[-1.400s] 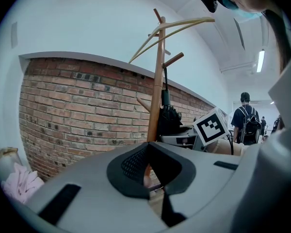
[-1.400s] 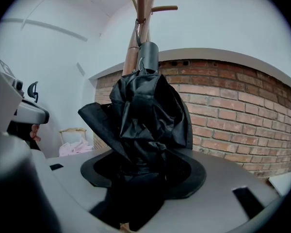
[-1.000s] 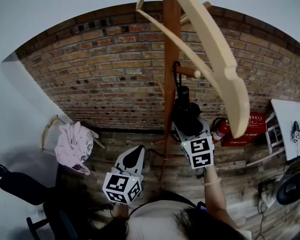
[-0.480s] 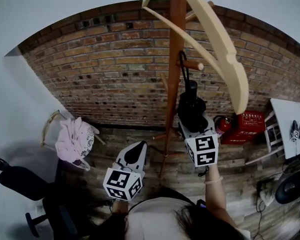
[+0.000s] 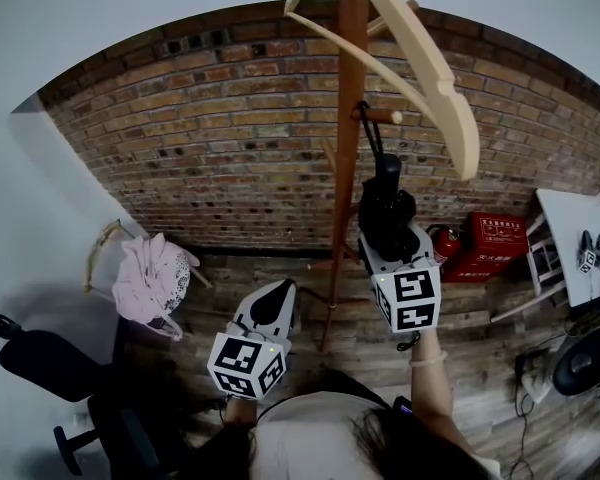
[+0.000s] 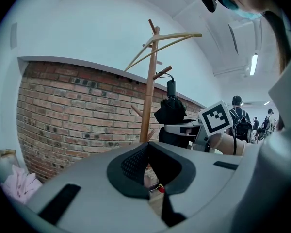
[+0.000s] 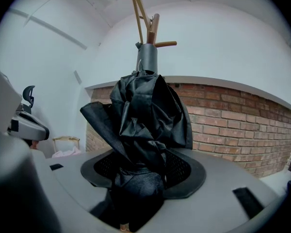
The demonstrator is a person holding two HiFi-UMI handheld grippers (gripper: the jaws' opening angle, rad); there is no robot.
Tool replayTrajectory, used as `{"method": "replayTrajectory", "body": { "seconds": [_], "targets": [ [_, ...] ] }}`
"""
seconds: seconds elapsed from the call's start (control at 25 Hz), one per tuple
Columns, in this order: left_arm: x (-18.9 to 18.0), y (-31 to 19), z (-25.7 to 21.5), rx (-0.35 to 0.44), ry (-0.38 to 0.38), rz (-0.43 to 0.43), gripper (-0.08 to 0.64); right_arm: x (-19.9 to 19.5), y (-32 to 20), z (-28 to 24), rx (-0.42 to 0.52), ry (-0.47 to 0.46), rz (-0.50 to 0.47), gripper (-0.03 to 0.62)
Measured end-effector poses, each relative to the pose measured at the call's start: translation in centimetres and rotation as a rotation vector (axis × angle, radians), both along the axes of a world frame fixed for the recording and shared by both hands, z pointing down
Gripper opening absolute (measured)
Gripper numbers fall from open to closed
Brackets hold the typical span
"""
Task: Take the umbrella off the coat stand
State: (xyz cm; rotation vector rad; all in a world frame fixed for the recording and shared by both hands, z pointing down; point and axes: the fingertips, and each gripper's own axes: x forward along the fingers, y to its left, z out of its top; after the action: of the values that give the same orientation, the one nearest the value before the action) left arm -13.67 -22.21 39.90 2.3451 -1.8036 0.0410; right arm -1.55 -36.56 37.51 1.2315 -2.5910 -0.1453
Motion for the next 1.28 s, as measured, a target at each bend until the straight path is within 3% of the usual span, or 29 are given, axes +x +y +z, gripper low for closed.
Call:
{"method": "replayTrajectory", "body": {
  "seconds": [1.28],
  "targets": [
    [1.7,5.5,-0.6,0.018,-0.001,0.069,0.009,2.7,7.0,-3.1,0.053,-0.066,0.062,0.275]
  ]
}}
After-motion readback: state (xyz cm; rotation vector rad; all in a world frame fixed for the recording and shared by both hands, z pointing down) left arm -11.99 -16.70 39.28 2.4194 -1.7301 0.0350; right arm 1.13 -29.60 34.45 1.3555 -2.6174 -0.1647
